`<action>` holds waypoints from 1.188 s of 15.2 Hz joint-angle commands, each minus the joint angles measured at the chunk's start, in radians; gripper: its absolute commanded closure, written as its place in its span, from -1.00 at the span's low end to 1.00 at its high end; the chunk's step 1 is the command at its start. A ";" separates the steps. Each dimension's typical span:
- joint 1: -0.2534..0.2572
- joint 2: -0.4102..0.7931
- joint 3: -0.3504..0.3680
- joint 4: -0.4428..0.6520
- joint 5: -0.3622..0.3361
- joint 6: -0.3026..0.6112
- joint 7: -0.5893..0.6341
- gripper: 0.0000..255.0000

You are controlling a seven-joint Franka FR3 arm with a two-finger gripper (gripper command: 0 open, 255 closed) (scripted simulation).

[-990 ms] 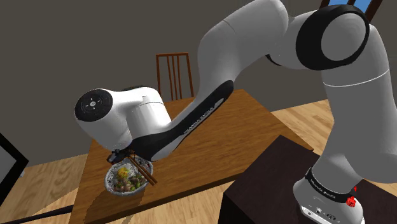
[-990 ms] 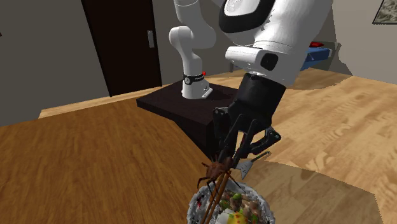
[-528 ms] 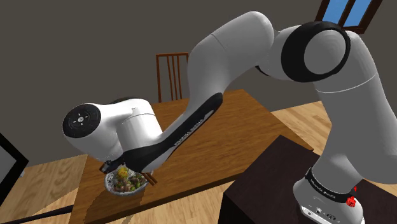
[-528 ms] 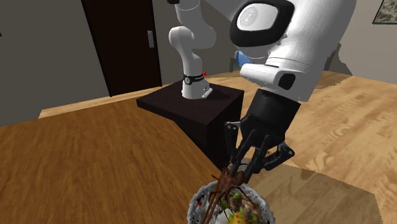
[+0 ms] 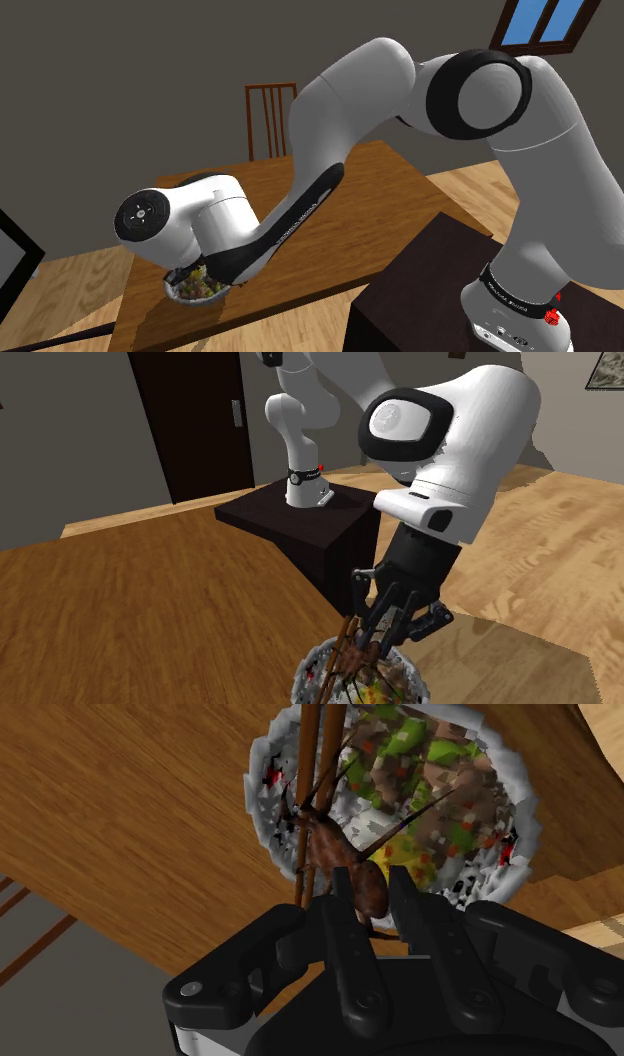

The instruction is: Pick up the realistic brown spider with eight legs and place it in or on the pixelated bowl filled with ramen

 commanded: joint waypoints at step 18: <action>0.005 -0.018 0.011 -0.018 0.004 -0.009 0.013 -1.00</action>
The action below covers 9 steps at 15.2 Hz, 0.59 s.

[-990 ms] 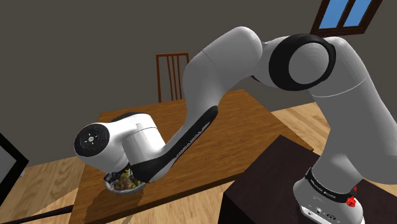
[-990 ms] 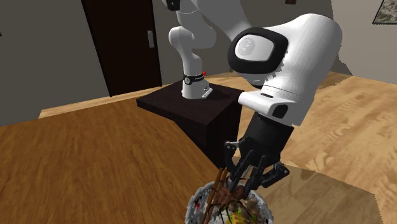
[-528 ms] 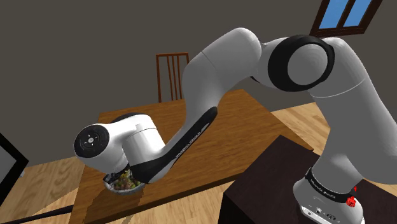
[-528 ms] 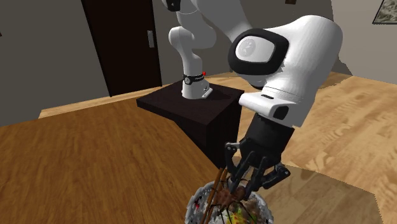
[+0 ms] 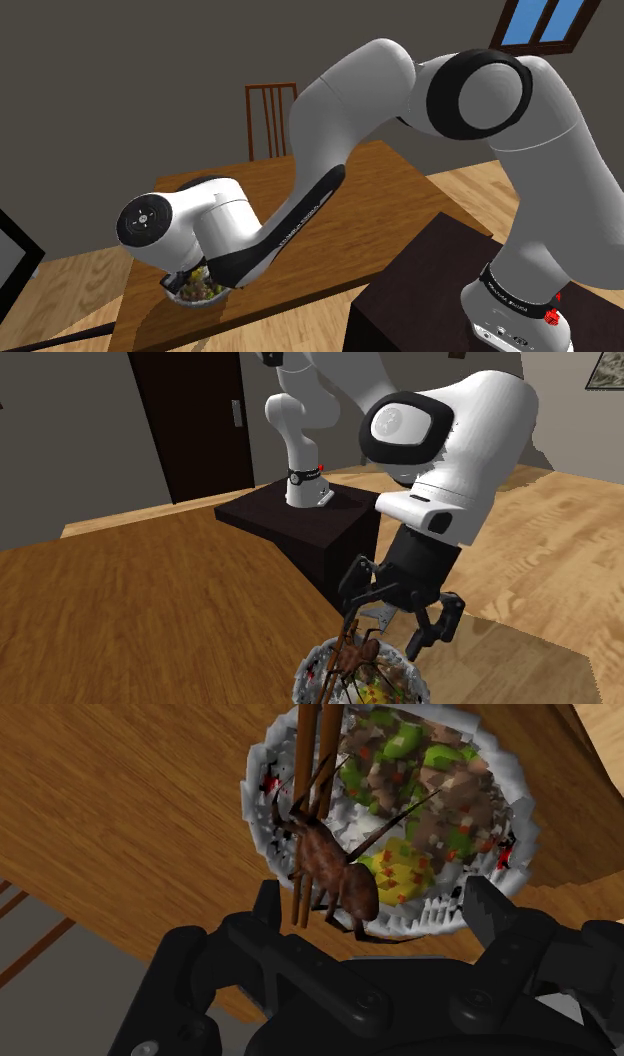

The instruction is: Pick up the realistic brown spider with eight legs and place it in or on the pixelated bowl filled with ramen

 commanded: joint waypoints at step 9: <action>0.002 -0.058 0.029 -0.020 0.035 -0.042 -0.010 -1.00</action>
